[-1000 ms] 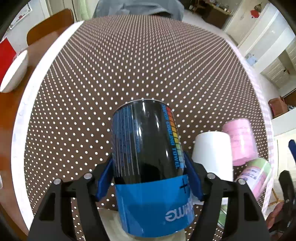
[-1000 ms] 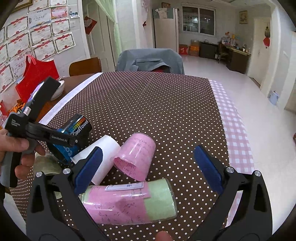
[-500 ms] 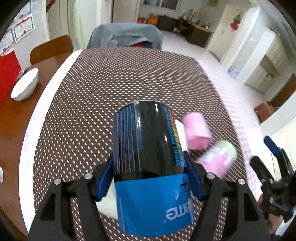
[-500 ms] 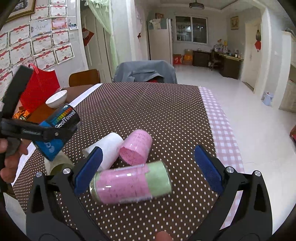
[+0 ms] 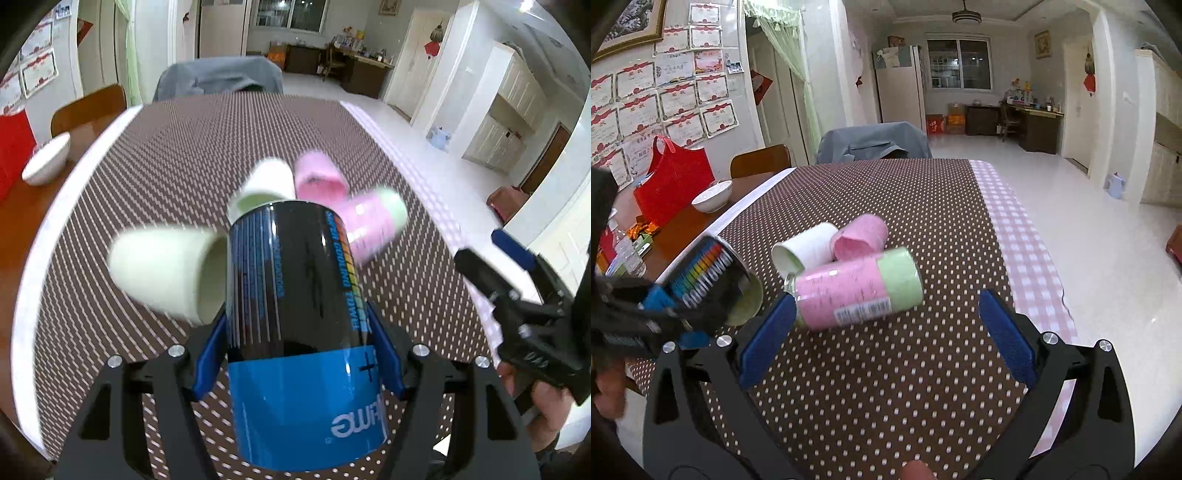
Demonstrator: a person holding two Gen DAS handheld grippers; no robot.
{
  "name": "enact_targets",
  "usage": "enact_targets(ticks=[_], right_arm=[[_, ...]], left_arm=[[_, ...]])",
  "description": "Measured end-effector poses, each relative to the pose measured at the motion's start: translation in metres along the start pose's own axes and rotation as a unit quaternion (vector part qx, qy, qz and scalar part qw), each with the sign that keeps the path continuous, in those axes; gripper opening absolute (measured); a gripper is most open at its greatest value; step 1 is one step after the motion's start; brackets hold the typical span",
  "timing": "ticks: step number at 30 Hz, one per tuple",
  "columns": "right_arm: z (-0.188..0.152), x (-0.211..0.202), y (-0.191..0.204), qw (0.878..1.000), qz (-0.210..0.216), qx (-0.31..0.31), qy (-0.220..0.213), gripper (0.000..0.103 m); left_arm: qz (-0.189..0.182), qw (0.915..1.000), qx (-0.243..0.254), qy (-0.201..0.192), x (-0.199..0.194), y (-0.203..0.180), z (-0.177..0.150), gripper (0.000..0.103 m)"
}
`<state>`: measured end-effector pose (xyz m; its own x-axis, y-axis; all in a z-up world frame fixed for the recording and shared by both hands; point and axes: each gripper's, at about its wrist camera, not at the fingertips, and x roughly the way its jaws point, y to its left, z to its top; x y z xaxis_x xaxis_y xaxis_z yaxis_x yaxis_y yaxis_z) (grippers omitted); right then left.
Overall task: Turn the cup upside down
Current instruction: 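Lift the black-and-blue can off the table with the left gripper, then lower the can onto the table with the left gripper while the right gripper approaches it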
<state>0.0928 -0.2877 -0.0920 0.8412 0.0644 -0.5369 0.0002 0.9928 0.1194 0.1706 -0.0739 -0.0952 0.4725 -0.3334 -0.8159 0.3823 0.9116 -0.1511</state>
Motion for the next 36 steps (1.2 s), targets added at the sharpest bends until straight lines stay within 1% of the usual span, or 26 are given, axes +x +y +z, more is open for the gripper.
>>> enact_targets(ticks=[4,8,13,19,20,21,22,27,33,35,36], right_arm=[[-0.012,-0.005,-0.004,1.0,-0.001,0.003,0.009,0.097],[-0.017,-0.009,-0.007,1.0,-0.001,0.008,0.009,0.097],[-0.023,-0.011,-0.007,1.0,0.0,0.01,0.013,0.097],[-0.025,-0.013,-0.007,1.0,0.001,0.014,0.014,0.097],[-0.025,-0.013,-0.006,1.0,0.002,0.013,0.015,0.097],[-0.025,-0.013,-0.006,1.0,0.002,0.012,0.015,0.097],[-0.025,-0.014,-0.005,1.0,0.003,0.012,0.015,0.097],[-0.022,-0.017,-0.001,1.0,0.01,0.012,0.012,0.097],[-0.016,-0.022,0.008,1.0,0.021,0.01,0.009,0.097],[-0.014,-0.024,0.01,1.0,0.024,0.01,0.007,0.097],[-0.013,-0.024,0.011,1.0,0.026,0.01,0.006,0.097]], left_arm=[[-0.008,0.9996,-0.019,0.022,0.027,-0.004,-0.026,0.068],[-0.01,0.999,-0.028,0.032,0.043,-0.009,-0.04,0.068],[-0.01,0.9989,-0.029,0.035,0.053,-0.012,-0.044,0.068],[-0.002,0.9992,-0.022,0.032,0.051,-0.016,-0.043,0.069],[0.003,0.9993,-0.018,0.034,0.051,-0.017,-0.042,0.072],[0.009,0.9994,-0.015,0.029,0.05,-0.02,-0.04,0.077],[0.022,0.9996,-0.008,0.017,0.046,-0.023,-0.04,0.08],[0.049,0.9987,0.013,-0.009,0.028,-0.028,-0.037,0.081],[0.071,0.9961,0.0,-0.054,-0.002,-0.017,-0.037,0.081],[0.07,0.9951,-0.008,-0.069,-0.012,-0.011,-0.039,0.089],[0.071,0.9944,-0.012,-0.078,-0.018,-0.009,-0.039,0.089]])
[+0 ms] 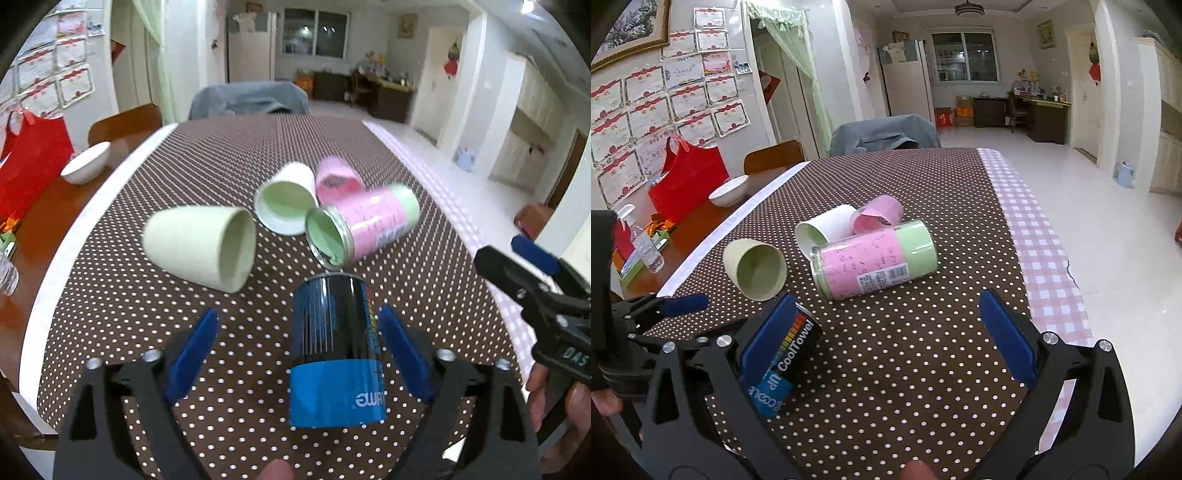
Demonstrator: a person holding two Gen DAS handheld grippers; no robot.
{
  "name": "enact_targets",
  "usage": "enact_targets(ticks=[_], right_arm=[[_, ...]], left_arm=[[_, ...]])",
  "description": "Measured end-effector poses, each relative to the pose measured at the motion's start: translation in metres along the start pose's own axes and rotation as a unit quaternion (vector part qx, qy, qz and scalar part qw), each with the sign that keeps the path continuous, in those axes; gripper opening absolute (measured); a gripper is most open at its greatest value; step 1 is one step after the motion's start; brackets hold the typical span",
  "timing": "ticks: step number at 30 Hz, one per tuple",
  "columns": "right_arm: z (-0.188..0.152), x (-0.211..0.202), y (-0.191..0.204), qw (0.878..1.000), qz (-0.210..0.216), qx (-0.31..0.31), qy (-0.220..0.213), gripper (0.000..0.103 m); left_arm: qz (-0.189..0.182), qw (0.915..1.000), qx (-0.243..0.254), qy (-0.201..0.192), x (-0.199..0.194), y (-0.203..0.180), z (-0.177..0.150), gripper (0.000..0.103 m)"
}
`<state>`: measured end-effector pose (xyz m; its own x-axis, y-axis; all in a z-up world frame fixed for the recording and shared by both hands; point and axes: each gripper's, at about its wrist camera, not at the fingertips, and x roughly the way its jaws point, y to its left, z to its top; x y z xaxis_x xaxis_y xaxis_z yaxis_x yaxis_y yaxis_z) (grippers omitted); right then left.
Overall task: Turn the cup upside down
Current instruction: 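Lower the can onto the table with the left gripper while the right gripper approaches it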
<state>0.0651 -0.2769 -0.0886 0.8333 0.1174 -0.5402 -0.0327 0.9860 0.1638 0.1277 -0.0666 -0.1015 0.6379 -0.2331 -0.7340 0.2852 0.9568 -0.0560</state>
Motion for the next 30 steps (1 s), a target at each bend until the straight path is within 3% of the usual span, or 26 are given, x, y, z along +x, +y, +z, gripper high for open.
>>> enact_targets(ticks=[7,13,19,22,30], right_arm=[[0.007,-0.008,0.011,1.0,0.014,-0.005,-0.007,0.097],[0.012,-0.017,0.021,0.999,0.024,-0.013,-0.016,0.097],[0.016,-0.023,0.031,0.999,0.034,-0.019,-0.022,0.097],[0.018,-0.026,0.035,0.999,0.039,-0.02,-0.024,0.097],[0.022,-0.029,0.046,0.998,0.051,-0.025,-0.023,0.097]], left_arm=[[0.035,0.9982,-0.012,-0.047,-0.03,0.015,-0.002,0.09],[0.083,0.9913,0.009,-0.102,-0.056,0.013,-0.004,0.09],[0.104,0.9848,0.01,-0.139,-0.078,0.017,-0.006,0.091],[0.111,0.9824,0.005,-0.15,-0.087,0.019,-0.007,0.099],[0.121,0.9762,-0.013,-0.18,-0.108,0.028,-0.011,0.099]])
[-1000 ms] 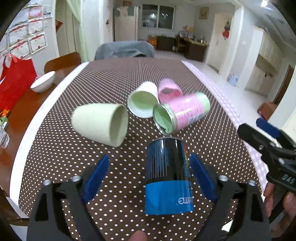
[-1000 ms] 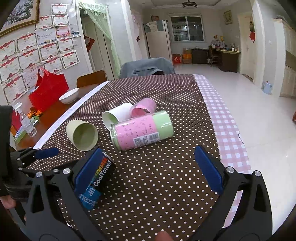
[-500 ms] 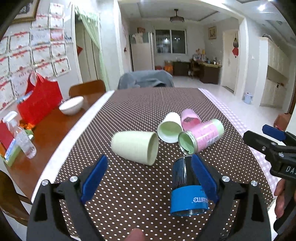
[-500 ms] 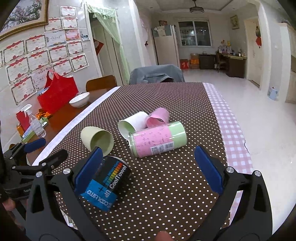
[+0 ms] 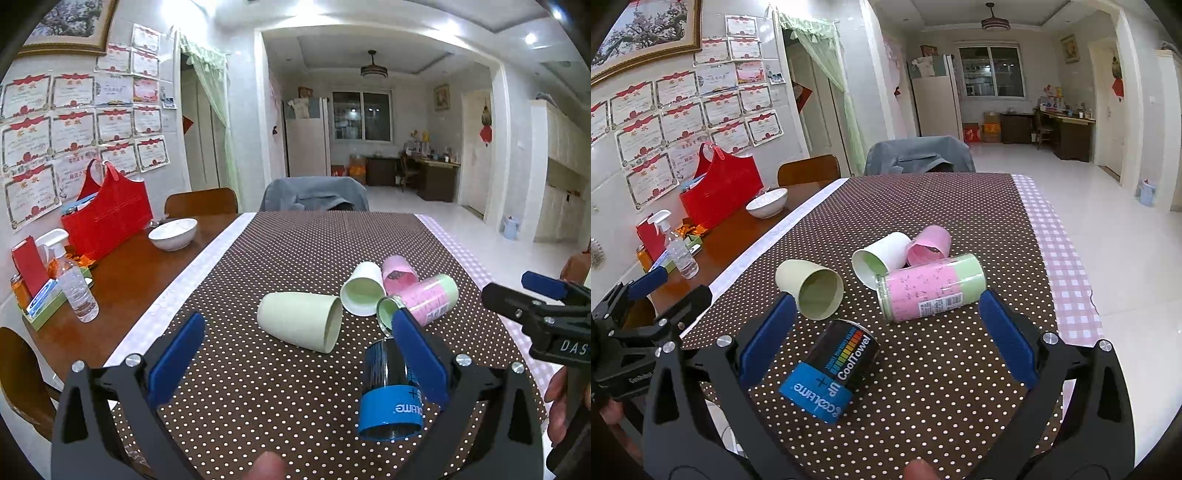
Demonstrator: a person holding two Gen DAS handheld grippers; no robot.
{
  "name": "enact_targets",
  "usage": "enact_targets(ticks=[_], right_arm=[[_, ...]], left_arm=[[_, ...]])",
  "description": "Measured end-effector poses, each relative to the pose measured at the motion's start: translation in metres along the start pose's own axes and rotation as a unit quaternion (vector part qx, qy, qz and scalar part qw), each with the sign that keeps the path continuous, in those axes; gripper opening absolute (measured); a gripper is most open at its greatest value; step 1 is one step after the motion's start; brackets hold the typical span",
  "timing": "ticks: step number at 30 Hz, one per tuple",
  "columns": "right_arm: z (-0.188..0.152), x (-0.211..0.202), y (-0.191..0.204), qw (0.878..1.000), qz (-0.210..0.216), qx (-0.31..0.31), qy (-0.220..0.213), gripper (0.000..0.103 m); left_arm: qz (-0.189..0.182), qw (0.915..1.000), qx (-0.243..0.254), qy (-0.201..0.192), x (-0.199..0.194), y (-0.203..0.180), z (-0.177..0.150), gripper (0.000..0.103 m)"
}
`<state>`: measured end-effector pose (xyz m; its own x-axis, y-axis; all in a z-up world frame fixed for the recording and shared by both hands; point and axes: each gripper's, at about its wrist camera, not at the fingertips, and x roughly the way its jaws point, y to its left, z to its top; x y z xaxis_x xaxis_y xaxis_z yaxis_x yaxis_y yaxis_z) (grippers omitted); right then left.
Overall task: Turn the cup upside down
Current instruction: 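Lower the can onto the table with the left gripper while the right gripper approaches it, then close the right gripper around the body of the black-and-blue can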
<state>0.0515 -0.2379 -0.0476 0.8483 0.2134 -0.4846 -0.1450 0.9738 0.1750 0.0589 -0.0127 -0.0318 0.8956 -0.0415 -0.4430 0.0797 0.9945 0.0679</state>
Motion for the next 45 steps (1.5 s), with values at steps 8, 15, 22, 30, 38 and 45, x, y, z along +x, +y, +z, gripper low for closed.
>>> enact_targets(ticks=[8,15,22,30,38,45], right_arm=[[0.004,-0.002,0.011,1.0,0.01,-0.007,0.002,0.097],[0.007,0.004,0.018,0.999,0.024,-0.01,0.02,0.097],[0.004,0.031,0.019,0.997,0.033,0.005,0.076,0.097],[-0.007,0.077,0.027,0.986,0.038,0.018,0.16,0.097],[-0.015,0.115,0.02,0.967,0.054,0.069,0.24,0.097],[-0.02,0.14,0.019,0.949,0.058,0.104,0.292,0.097]], left_arm=[[-0.002,0.9997,-0.02,-0.011,-0.012,0.011,0.0,0.099],[0.003,0.9994,-0.034,-0.01,-0.018,0.021,-0.004,0.099],[0.019,0.9995,-0.024,-0.01,-0.012,0.024,-0.008,0.099],[0.021,0.9993,-0.031,0.003,0.004,0.04,-0.015,0.099],[0.012,0.9991,-0.038,0.014,0.023,0.053,-0.021,0.099],[0.001,0.9989,-0.041,0.02,0.032,0.059,-0.025,0.099]])
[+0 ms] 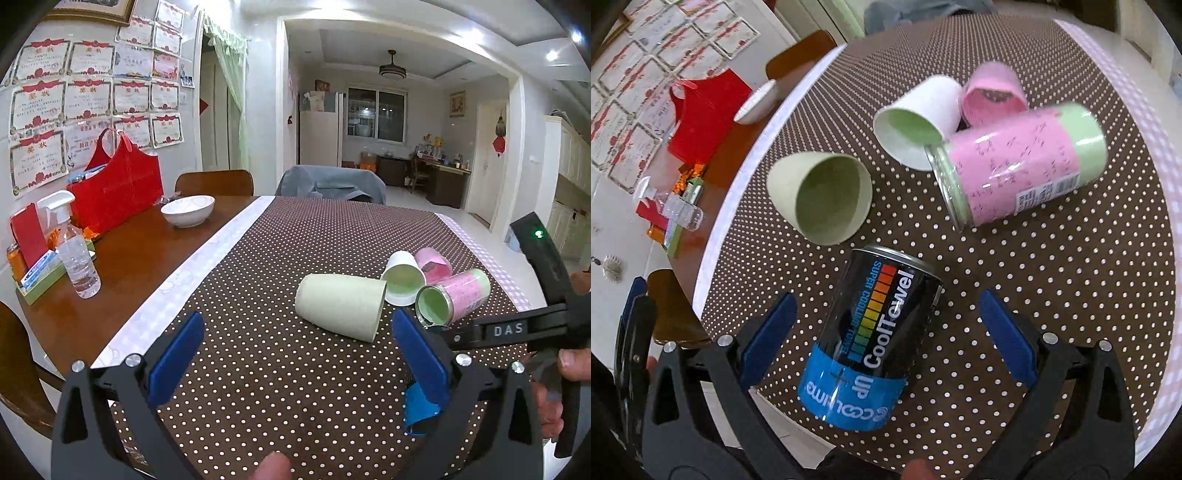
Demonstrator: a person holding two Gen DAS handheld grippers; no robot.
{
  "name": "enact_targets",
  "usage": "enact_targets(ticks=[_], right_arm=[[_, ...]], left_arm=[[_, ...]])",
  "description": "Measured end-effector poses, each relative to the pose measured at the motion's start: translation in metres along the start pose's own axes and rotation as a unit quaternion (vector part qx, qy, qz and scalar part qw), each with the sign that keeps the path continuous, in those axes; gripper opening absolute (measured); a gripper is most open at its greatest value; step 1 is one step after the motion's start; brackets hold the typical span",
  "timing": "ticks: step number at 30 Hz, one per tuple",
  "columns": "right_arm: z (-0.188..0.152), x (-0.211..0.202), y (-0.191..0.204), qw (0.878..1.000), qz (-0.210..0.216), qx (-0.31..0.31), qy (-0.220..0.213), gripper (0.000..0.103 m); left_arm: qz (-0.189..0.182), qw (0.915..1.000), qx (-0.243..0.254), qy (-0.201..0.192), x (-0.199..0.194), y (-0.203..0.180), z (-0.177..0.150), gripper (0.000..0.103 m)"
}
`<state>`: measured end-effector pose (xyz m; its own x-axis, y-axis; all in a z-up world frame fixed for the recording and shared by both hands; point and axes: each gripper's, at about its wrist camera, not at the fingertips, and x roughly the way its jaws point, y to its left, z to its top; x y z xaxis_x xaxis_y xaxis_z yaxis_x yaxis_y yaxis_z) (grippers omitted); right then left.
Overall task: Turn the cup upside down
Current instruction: 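Close the right gripper around the body of the black-and-blue can, then rotate the held can with the right gripper so its lid faces up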
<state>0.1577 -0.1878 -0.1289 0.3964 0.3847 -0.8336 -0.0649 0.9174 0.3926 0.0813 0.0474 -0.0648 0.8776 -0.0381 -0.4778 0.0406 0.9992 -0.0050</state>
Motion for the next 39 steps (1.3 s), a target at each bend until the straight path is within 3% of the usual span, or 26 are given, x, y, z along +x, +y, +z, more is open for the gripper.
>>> enact_targets(ticks=[2,9,16,20,26,39], right_arm=[[0.003,0.007,0.001,1.0,0.006,0.007,0.014,0.096],[0.013,0.024,-0.001,0.998,0.018,0.033,0.049,0.08],[0.02,0.035,-0.012,0.995,0.02,0.061,0.073,0.075],[0.023,0.04,-0.008,0.996,0.017,0.047,0.079,0.072],[0.015,0.033,0.004,0.997,0.04,0.005,0.058,0.07],[-0.002,0.001,-0.012,0.994,0.107,-0.012,-0.005,0.069]], left_arm=[[-0.001,1.0,-0.002,0.005,0.003,0.001,-0.002,0.099],[-0.003,0.9998,-0.009,0.015,0.009,0.006,-0.008,0.099],[-0.003,0.9998,-0.013,0.017,0.01,0.009,-0.009,0.099],[-0.002,0.9998,-0.011,0.018,0.01,0.008,-0.009,0.099],[0.003,0.9997,-0.008,0.022,0.01,0.007,-0.009,0.099],[0.01,0.9998,0.01,0.014,0.002,-0.009,-0.003,0.099]])
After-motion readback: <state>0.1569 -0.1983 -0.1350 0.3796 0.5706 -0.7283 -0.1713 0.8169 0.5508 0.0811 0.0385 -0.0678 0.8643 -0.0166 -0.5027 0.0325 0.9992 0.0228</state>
